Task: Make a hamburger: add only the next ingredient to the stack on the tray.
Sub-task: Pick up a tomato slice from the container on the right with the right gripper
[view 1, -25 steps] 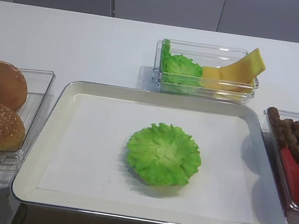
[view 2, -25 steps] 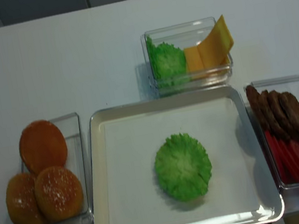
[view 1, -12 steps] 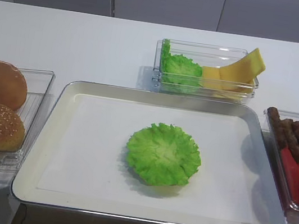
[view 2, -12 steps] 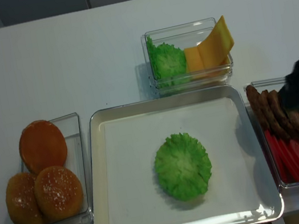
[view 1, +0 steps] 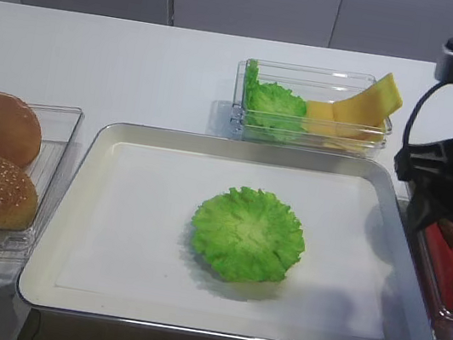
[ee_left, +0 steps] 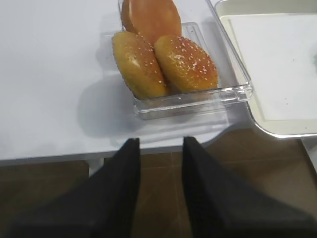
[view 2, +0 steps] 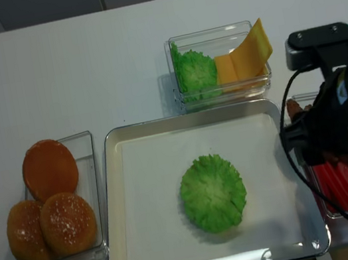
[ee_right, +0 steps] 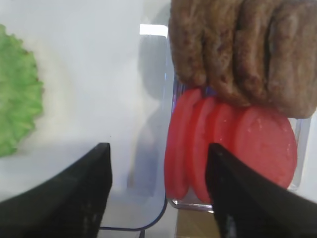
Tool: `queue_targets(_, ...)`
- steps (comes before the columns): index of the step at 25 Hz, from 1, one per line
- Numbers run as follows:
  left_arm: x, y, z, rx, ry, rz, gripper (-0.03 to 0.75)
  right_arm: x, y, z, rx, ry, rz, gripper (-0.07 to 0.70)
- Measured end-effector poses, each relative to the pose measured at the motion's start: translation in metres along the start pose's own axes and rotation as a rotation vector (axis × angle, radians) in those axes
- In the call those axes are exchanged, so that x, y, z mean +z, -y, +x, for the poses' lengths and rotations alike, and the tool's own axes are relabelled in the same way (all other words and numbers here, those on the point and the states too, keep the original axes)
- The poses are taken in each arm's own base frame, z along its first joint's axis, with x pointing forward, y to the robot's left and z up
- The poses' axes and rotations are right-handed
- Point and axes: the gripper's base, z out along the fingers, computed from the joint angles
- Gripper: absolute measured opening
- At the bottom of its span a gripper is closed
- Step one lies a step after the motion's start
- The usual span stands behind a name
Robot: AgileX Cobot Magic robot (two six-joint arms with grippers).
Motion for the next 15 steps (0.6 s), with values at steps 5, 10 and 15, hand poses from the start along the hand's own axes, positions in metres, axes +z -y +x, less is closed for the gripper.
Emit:
queue_targets(5, 0.0, 0.0, 0.0, 0.0, 0.0, 0.0, 0.216, 0.017, -0.002, -0.004, -0.003, -0.059, 0.024, 0.389)
queue_targets(10, 0.0, 0.0, 0.0, 0.0, 0.0, 0.0, 0.216, 0.022, -0.002, -0.008, -0.007, -0.068, 0.034, 0.304)
queue_targets(15, 0.0, 0.0, 0.0, 0.0, 0.0, 0.0, 0.216, 0.031, -0.002, -0.01, -0.014, -0.095, 0.053, 0.293)
